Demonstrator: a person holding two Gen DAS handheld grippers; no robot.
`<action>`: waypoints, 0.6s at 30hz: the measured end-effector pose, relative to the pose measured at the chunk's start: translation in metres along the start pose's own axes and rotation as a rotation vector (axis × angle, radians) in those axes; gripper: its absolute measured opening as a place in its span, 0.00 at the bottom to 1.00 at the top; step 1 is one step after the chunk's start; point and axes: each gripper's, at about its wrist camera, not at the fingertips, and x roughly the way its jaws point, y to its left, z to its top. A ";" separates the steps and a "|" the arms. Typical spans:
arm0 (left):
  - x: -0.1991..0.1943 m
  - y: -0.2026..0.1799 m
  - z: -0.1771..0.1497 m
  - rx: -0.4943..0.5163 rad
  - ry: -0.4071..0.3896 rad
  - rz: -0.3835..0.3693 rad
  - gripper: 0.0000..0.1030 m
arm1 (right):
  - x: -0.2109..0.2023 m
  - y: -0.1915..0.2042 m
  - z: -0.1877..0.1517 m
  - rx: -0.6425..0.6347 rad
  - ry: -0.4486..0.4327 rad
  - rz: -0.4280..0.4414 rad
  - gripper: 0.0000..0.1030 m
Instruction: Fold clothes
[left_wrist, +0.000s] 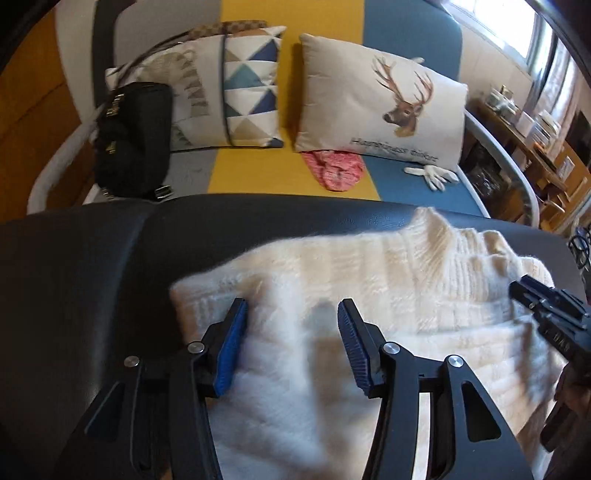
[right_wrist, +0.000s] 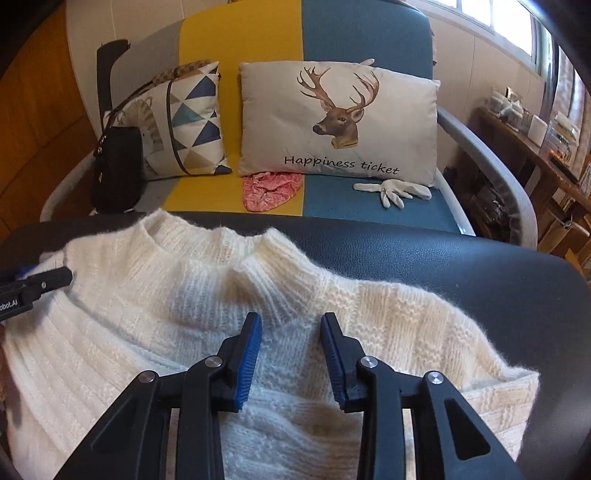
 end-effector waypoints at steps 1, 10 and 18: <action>-0.005 0.007 -0.005 -0.026 -0.005 -0.001 0.52 | -0.004 0.000 -0.001 0.001 -0.013 0.011 0.32; -0.055 0.105 -0.064 -0.431 -0.077 -0.187 0.52 | -0.030 0.046 -0.016 -0.113 -0.053 0.110 0.32; -0.062 0.137 -0.136 -0.781 -0.051 -0.597 0.52 | -0.062 0.080 -0.029 -0.076 -0.086 0.319 0.32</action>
